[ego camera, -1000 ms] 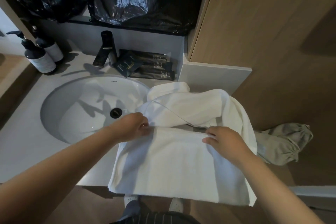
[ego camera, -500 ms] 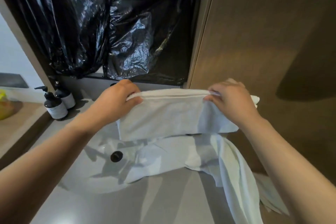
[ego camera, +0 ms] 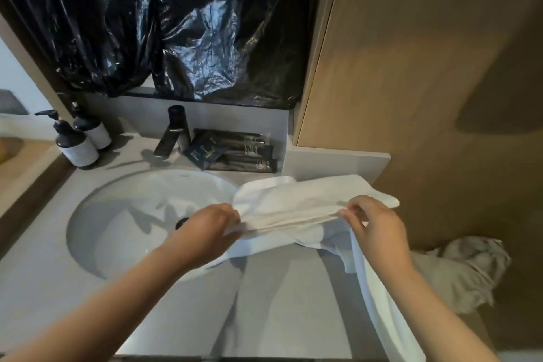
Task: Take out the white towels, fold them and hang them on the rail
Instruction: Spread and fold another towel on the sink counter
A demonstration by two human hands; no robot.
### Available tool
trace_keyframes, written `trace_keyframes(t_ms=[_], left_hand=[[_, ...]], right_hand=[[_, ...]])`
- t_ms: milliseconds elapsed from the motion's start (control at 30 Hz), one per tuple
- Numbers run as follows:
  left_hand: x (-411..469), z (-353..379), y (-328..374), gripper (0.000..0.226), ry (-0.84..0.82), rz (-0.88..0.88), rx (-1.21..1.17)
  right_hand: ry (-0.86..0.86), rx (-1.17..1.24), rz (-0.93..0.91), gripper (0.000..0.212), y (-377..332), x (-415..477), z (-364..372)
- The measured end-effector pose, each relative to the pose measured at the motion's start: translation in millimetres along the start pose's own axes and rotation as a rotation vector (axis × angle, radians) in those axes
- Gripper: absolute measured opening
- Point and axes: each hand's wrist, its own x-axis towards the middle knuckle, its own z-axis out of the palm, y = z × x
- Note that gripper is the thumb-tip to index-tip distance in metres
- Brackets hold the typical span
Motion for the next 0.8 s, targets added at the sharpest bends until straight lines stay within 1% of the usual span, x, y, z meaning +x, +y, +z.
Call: trace_keyframes(t_ms=[33, 133, 233, 333, 367, 433, 467, 500, 567, 600, 667, 700, 733, 800], left_hand=[[-2.0, 8.5, 1.1, 0.028, -0.046, -0.015, -0.004], [-8.9, 33.2, 5.8, 0.02, -0.149, -0.034, -0.039], [-15.4, 55.7, 9.5, 0.017, -0.221, 0.009, -0.058], [-15.0, 74.1, 10.1, 0.015, -0.284, 0.027, -0.017], [-14.4, 79.5, 10.3, 0.019, -0.315, 0.033, 0.022], [-12.8, 85.2, 11.8, 0.037, -0.389, 0.05, 0.124], [-11.9, 86.4, 12.6, 0.044, -0.413, 0.047, 0.138], [-10.1, 86.7, 12.9, 0.044, -0.416, 0.031, 0.1], [-5.2, 79.8, 13.1, 0.029, -0.363, -0.021, -0.066], [-2.2, 73.6, 13.1, 0.025, -0.316, -0.05, -0.119], [10.7, 60.4, 13.9, 0.02, -0.189, -0.046, -0.151], [19.4, 53.0, 16.2, 0.018, -0.122, -0.026, -0.153], [29.6, 45.4, 19.6, 0.017, -0.061, -0.003, -0.151], [52.5, 35.2, 27.0, 0.02, 0.049, 0.057, -0.134]], right_hand=[[-0.003, 0.021, 0.015, 0.015, 3.5, -8.7, 1.5], [-0.049, 0.121, 0.116, 0.023, 10.5, -36.0, 9.2], [-0.116, 0.252, 0.288, 0.029, 15.7, -63.3, 23.4], [-0.164, 0.338, 0.442, 0.026, 21.2, -77.7, 37.2], [-0.175, 0.356, 0.473, 0.024, 22.2, -79.1, 40.2], [-0.19, 0.381, 0.51, 0.021, 23.0, -78.8, 44.3], [-0.193, 0.385, 0.524, 0.02, 23.6, -78.3, 45.9], [-0.191, 0.38, 0.535, 0.018, 23.8, -78.3, 47.0], [-0.142, 0.351, 0.561, 0.005, 23.6, -78.0, 47.7], [-0.098, 0.343, 0.581, 0.005, 23.3, -77.7, 47.5], [-0.032, 0.324, 0.646, 0.024, 24.6, -77.5, 47.7], [-0.042, 0.318, 0.69, 0.033, 24.5, -76.3, 47.3], [-0.084, 0.321, 0.737, 0.04, 23.6, -74.9, 47.0], [-0.189, 0.376, 0.837, 0.042, 22.2, -70.4, 49.1]])
